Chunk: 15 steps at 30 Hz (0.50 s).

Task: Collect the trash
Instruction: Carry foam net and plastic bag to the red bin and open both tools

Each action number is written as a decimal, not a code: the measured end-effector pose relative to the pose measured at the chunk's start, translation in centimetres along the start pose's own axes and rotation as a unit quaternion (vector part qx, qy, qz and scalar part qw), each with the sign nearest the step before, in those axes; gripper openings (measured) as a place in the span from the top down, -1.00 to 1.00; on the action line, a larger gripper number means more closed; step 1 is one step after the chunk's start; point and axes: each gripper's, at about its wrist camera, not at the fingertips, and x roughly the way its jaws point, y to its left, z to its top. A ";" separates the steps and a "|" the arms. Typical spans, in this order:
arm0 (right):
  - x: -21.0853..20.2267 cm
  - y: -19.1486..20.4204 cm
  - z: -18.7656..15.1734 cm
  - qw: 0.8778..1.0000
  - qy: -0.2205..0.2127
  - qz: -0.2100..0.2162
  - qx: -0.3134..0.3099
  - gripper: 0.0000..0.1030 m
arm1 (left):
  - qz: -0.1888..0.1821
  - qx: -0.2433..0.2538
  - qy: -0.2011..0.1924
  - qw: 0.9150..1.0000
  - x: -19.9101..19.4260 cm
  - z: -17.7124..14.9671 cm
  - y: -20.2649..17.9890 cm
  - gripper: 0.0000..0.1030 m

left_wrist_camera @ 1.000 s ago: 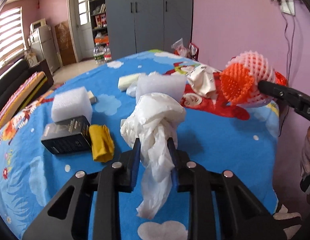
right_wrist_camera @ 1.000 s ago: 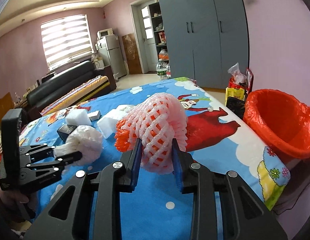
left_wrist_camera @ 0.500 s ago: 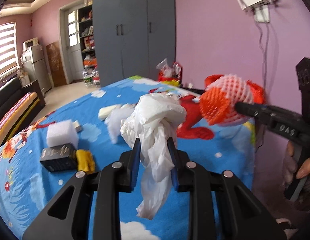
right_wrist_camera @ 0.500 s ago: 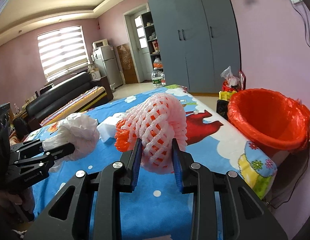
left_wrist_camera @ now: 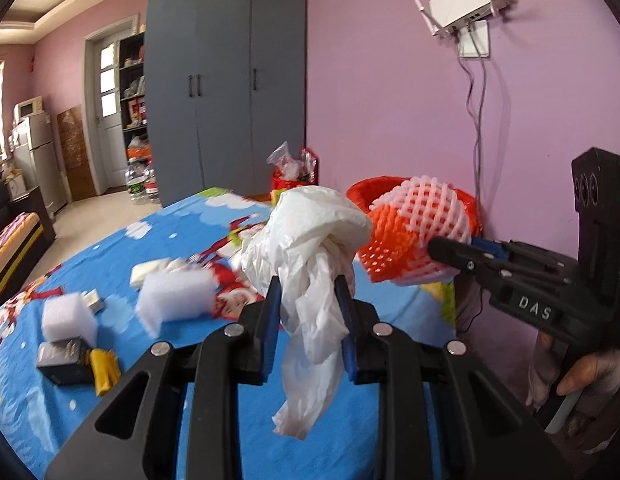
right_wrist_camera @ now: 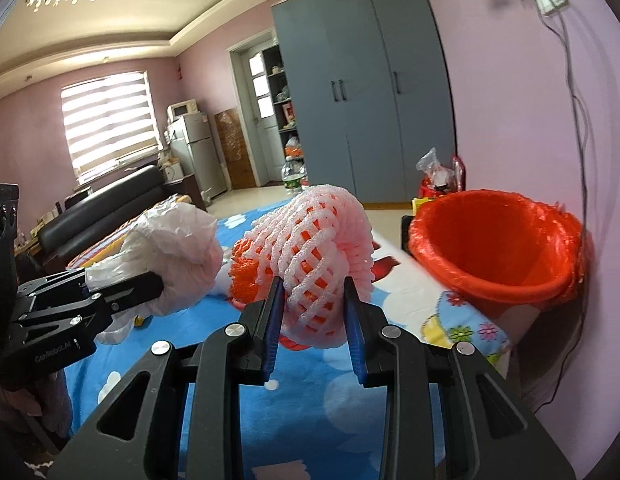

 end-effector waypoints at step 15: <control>-1.8 -8.1 1.9 0.996 -0.035 -0.082 0.028 0.42 | -0.080 0.029 -0.029 0.996 5.9 6.1 -5.5 0.50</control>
